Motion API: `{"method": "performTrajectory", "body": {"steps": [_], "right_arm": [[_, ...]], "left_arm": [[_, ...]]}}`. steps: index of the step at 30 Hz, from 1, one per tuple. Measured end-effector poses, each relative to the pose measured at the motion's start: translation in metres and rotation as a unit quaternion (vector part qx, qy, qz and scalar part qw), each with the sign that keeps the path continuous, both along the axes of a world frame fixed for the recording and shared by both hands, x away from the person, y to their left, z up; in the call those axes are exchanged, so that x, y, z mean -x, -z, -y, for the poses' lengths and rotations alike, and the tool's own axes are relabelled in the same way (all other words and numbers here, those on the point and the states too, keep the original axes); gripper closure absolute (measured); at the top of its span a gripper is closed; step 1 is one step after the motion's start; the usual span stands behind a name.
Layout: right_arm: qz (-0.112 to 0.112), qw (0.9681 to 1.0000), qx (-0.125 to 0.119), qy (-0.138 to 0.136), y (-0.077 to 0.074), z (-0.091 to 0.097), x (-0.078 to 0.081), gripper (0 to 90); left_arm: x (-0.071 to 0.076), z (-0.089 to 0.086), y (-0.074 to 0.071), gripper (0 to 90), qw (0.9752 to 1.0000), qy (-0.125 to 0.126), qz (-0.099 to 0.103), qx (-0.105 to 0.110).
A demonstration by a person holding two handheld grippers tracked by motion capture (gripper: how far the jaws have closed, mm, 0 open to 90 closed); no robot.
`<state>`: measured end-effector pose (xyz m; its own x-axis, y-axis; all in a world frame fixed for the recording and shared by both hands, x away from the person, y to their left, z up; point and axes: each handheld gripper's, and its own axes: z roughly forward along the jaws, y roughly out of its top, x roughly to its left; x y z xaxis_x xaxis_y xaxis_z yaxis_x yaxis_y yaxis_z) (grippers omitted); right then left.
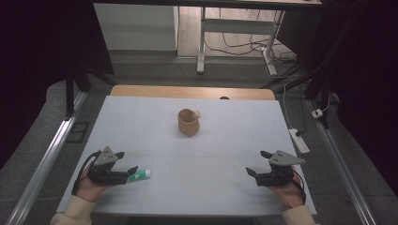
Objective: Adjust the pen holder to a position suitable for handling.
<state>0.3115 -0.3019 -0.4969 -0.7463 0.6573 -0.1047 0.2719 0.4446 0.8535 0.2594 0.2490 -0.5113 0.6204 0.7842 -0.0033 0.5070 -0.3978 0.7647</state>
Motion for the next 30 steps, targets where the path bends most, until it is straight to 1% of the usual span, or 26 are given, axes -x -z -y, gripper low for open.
{"method": "performTrajectory", "body": {"steps": [5, 13, 20, 29, 30], "right_arm": [[0.003, 1.0000, -0.001, 0.000, -0.0002, 0.0002, 0.0010, 13.8], [0.003, 1.0000, 0.001, 0.000, 0.0013, 0.0006, 0.0006, 15.0], [0.002, 1.0000, 0.007, 0.000, 0.0025, -0.0010, 0.0011, 15.9], [0.002, 1.0000, 0.008, 0.003, 0.0029, -0.0011, 0.0009, 16.1], [0.002, 1.0000, 0.007, 0.001, 0.0030, -0.0015, 0.0007, 17.7]], "left_arm": [[0.0019, 0.0005, -0.0021, 21.9, 1.0000, 0.001, 0.002, 0.005], [0.0027, 0.0016, -0.0025, 21.0, 0.9999, 0.005, -0.001, 0.012], [0.0022, 0.0014, -0.0022, 21.0, 0.9999, 0.005, -0.003, 0.012], [0.0018, 0.0015, -0.0024, 21.0, 0.9999, 0.006, -0.002, 0.012], [0.0018, 0.0015, -0.0025, 21.0, 0.9999, 0.006, -0.002, 0.012]]}}
